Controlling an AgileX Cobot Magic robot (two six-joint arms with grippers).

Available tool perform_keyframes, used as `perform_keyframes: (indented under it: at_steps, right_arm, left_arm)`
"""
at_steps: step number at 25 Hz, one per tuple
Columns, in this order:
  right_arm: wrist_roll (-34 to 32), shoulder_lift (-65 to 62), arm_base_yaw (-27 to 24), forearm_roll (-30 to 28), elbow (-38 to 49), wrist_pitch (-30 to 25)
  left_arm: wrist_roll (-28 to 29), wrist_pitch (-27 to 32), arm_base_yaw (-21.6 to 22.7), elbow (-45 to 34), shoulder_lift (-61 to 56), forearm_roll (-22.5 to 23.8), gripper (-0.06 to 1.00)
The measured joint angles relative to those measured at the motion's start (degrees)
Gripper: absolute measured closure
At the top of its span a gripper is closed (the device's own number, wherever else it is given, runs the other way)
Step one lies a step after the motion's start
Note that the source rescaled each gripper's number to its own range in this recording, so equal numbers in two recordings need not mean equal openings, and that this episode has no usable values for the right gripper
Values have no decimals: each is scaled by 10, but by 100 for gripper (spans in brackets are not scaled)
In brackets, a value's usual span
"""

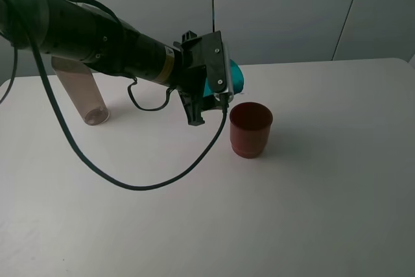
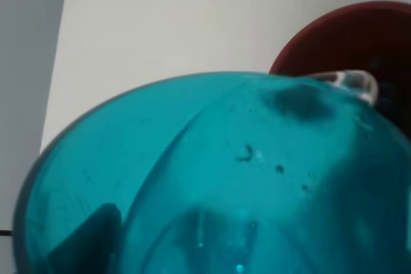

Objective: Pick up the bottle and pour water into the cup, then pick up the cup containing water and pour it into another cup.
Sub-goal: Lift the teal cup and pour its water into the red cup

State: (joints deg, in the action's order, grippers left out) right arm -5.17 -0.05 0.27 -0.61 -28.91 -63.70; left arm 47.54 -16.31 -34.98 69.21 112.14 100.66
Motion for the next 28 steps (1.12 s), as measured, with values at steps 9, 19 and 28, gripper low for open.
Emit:
perform_keyframes:
  at_steps: [9, 19, 28]
  right_arm:
    - [0, 0, 0, 0, 0, 0]
    - [0, 0, 0, 0, 0, 0]
    - [0, 0, 0, 0, 0, 0]
  left_arm:
    - [-27, 27, -9, 21, 21, -1, 79]
    - [-63, 55, -22, 40, 36, -1, 79]
    - [-128, 67, -22, 40, 40, -2, 79]
